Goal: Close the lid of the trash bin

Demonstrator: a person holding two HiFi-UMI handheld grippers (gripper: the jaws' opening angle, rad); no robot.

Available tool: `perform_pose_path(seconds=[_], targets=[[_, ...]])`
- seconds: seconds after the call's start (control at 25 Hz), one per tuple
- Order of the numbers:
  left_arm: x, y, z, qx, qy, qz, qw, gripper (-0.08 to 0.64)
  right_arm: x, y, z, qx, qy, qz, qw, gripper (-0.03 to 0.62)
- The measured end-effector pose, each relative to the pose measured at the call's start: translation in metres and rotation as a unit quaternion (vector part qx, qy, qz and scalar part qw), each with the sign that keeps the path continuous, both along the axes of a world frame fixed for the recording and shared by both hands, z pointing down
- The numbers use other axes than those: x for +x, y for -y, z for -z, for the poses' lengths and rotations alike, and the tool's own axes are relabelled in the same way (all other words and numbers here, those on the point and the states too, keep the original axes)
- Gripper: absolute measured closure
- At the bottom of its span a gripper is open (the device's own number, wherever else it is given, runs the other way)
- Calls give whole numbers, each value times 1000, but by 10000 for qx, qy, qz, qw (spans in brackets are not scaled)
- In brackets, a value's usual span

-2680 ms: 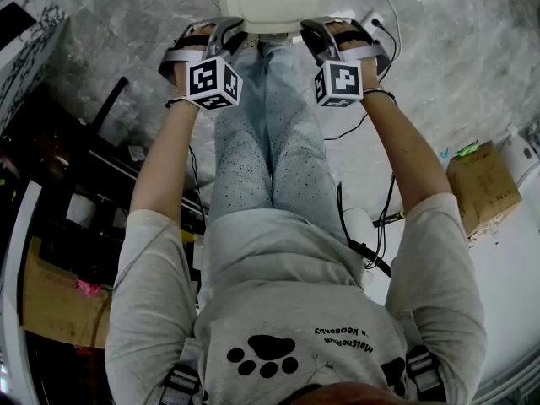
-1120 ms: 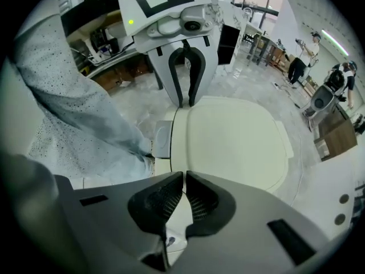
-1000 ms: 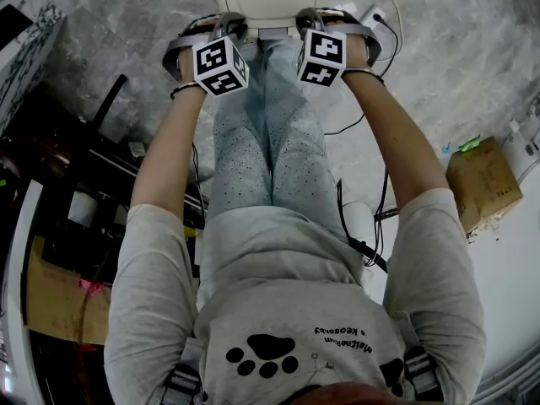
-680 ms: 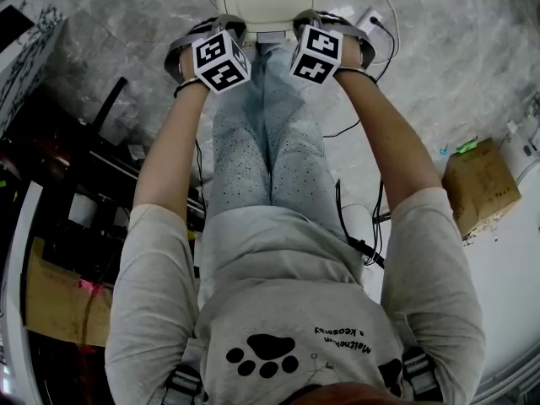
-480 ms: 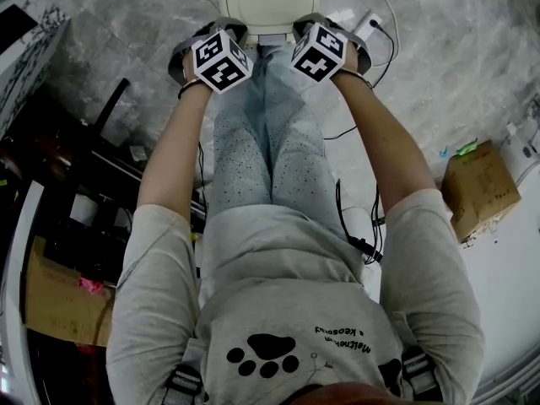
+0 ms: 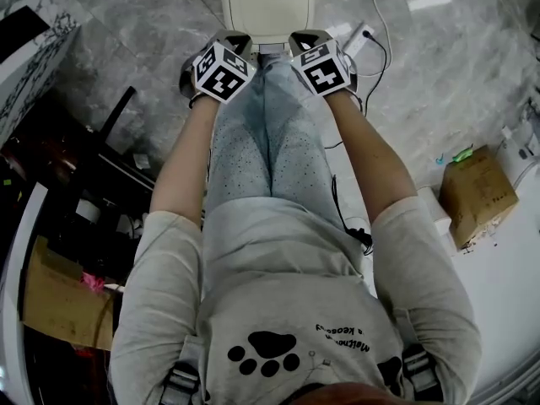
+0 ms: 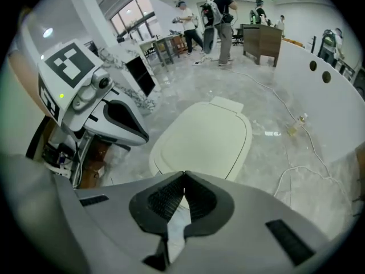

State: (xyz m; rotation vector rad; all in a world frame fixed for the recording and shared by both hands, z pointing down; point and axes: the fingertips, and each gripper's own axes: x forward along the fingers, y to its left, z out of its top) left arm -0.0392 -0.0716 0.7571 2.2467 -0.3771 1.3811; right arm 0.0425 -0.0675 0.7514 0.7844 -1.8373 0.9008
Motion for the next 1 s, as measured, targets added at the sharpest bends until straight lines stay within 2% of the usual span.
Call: perform_pose_path(seconds=[0.4,0.6,1.0], targets=[[14,6,87,244,-383,854,9953,541,-7,2,82,385,95,-629,9972,560],[16,11,140,492,-503,1110,9913,541,-7,6,135,651,184,-1042,9922,560],[22,12,243,914,-796,1479,9816,541,-2,10,236,1223,265,-1271,9840,560]])
